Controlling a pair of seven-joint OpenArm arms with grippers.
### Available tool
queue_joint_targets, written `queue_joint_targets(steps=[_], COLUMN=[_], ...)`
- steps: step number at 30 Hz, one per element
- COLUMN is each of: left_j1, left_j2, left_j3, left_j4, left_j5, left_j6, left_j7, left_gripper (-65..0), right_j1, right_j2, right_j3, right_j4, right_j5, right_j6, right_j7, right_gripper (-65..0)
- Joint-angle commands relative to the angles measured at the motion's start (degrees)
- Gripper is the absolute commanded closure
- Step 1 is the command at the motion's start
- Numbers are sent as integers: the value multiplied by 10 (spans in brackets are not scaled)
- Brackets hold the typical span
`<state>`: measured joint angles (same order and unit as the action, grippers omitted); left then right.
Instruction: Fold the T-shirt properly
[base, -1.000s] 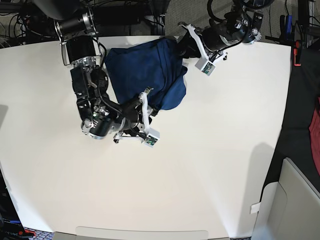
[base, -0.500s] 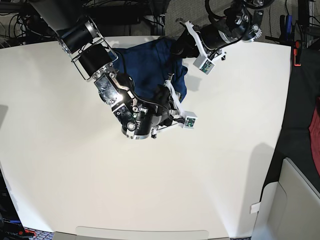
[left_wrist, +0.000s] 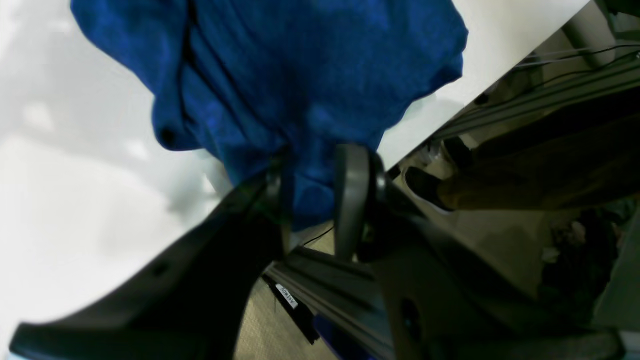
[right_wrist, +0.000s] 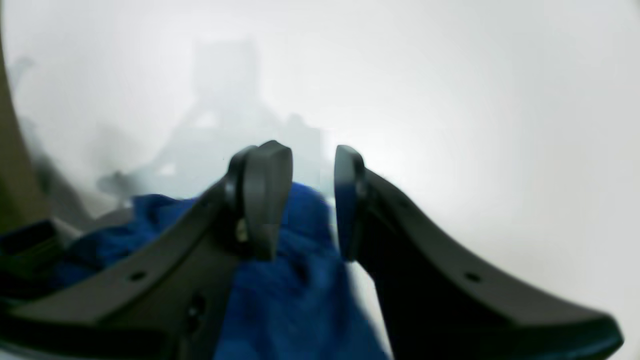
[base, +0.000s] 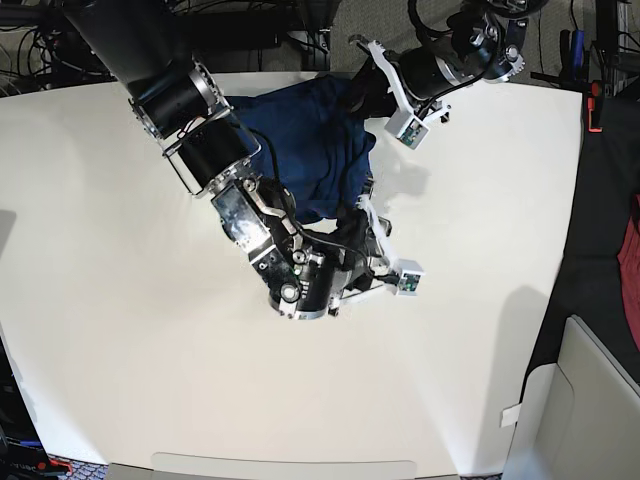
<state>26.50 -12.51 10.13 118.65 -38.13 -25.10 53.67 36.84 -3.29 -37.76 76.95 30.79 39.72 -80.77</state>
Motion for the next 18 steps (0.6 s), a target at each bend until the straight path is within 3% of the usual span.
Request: queue_joint_targets(steps=[1,5,8,18], left_j1=[1,-2,-19,-58], left_j2=[-2,11,10,-2], left_j3=[2,41,93,127], left_j4=[12,12,11,-31], left_j5=[-11,-27,-53,-51], left_j6=[-3,-4,-4,-4], left_j7=[-25,-57,-56,-55], left_gripper=[-122,-122,-122,-123], right_j1=[21,24,19,-37], right_j2=[3,47,61,76], right_j3=[4,4,4,4], right_j4=[11,11,10,-7], right_j5=[7,7,4,-55], right_j6=[3,3,3,3], right_j7=[8,8,8,8], right_gripper=[-171,-171,-171,-171])
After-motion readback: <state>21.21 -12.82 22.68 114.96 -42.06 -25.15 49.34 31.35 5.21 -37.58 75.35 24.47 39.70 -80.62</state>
